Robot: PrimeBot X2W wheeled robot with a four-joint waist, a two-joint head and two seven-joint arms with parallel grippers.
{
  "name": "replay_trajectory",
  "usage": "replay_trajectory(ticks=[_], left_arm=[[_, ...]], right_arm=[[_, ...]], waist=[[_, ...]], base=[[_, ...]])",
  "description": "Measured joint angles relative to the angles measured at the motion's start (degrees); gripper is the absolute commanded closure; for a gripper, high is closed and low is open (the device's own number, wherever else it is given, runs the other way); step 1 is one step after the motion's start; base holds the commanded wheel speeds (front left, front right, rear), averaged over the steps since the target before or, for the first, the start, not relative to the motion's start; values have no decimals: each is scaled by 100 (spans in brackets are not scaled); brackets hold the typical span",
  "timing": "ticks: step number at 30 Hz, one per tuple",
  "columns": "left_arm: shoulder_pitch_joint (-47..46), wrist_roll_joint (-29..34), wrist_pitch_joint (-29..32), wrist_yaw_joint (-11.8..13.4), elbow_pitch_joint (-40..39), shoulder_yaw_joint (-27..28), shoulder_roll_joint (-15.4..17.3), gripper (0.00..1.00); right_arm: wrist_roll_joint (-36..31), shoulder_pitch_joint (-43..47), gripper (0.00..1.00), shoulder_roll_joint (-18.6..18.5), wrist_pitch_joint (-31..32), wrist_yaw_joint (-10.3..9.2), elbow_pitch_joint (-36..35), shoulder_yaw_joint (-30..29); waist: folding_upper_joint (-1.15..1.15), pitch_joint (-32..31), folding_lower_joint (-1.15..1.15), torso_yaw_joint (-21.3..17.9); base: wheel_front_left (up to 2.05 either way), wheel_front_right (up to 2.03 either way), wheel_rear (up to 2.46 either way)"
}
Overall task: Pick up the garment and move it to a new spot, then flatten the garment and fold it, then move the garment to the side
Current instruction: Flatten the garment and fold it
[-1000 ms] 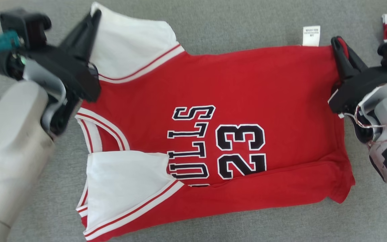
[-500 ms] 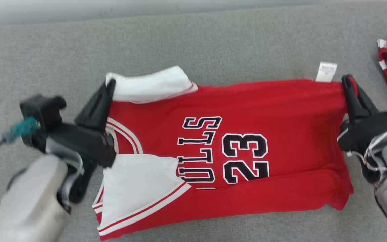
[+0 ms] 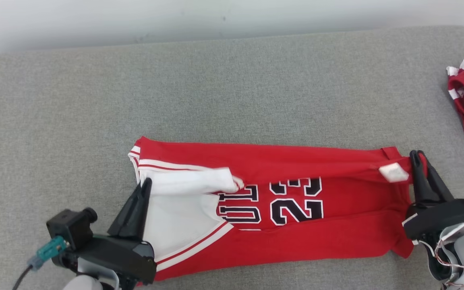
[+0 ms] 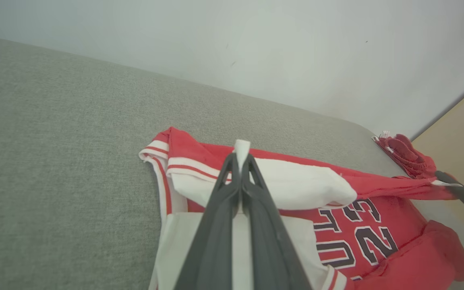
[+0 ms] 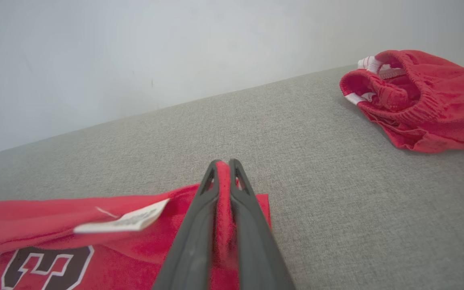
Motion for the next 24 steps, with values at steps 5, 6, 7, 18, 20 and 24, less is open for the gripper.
replay_trajectory(ticks=[5,6,7,18,20,24], left_arm=[[313,289,0,-46,-68,390,-274,0],[367,380,0,-51,-101,499,-316,0],[417,487,0,-49,-136,626,-363,0],[1024,2782,-10,-2,-996,2296,-1228,0],[1147,2911,-9,-103,-1002,2493,-1388,0],[1301,3110,-9,-218,-984,2740,-1567,0]], right_arm=[[-51,275,0,40,-13,0,-325,-264],[-66,320,0,46,-13,0,-380,-288],[-71,363,0,47,-13,0,-435,-316],[-37,517,0,105,18,0,227,-383],[-37,510,0,158,16,0,428,-376],[2,478,0,214,16,0,733,-343]], waist=[[0,-101,0,19],[0,-122,0,20],[0,-141,0,21],[0,-201,1,152],[0,-192,1,176],[0,-185,1,201]], base=[[0,0,0],[0,0,0],[0,0,0],[0,0,0],[0,0,0],[0,0,0]])
